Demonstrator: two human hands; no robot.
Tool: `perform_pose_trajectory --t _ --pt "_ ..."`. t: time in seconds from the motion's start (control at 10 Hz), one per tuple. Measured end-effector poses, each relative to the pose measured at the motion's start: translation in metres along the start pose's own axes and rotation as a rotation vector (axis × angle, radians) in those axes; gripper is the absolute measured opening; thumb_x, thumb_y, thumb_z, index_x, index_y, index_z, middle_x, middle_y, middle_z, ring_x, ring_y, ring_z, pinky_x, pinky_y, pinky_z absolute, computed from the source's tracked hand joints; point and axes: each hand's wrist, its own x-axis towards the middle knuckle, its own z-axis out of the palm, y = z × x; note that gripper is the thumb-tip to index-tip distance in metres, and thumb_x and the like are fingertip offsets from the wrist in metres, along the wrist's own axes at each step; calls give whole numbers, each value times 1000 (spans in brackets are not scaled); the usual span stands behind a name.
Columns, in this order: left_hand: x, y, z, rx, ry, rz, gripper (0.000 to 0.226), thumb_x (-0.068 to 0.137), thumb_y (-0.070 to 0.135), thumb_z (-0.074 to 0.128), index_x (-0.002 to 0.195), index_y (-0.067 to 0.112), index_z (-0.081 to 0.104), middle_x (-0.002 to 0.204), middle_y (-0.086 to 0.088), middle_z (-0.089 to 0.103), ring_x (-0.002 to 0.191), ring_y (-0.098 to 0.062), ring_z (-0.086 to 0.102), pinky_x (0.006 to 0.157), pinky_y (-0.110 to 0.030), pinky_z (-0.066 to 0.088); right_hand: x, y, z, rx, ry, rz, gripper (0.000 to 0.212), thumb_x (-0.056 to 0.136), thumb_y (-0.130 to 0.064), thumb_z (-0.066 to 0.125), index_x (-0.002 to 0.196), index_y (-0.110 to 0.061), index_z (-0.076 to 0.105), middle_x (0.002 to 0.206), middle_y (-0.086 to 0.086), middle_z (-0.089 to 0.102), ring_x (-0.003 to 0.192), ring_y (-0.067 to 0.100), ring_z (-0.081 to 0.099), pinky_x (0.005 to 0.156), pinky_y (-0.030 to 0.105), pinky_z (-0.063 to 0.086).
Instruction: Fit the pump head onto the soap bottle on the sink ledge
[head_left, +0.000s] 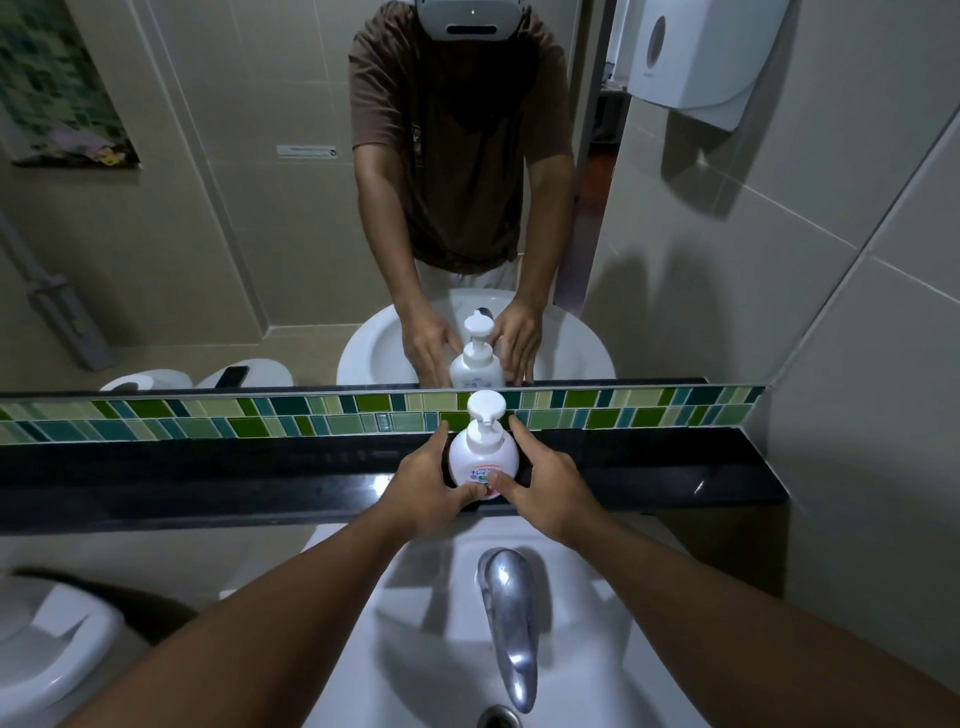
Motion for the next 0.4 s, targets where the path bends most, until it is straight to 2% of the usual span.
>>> perform_pose_trajectory --t 0.1,0.2,0.3,0.4 --pt "-4 -2 -4 58 33 51 90 75 56 81 150 21 44 140 -3 64 126 -26 60 102 -46 53 2 2 -6 -90 -39 24 89 90 -41 74 160 -18 23 165 5 32 150 23 30 120 45 30" --pt "-10 1 -12 235 9 91 79 81 62 70 148 29 44 142 -2 61 126 -26 58 105 -49 50 4 -2 -14 -406 -148 62 92 93 -62 57 161 -19 13 171 3 12 155 23 10 124 53 14" --pt "-11 3 -20 525 -15 55 93 87 74 52 160 24 24 164 -6 37 151 -32 31 121 -52 28 6 -4 -19 -618 -195 72 95 91 -72 44 160 -15 12 171 8 10 155 26 7 123 60 9" --pt "-14 9 -32 624 -68 35 99 88 77 44 163 19 13 171 -5 21 159 -28 12 125 -47 19 6 -9 -26 -675 -218 56 95 90 -72 44 159 -14 13 170 9 13 155 28 10 122 62 10"
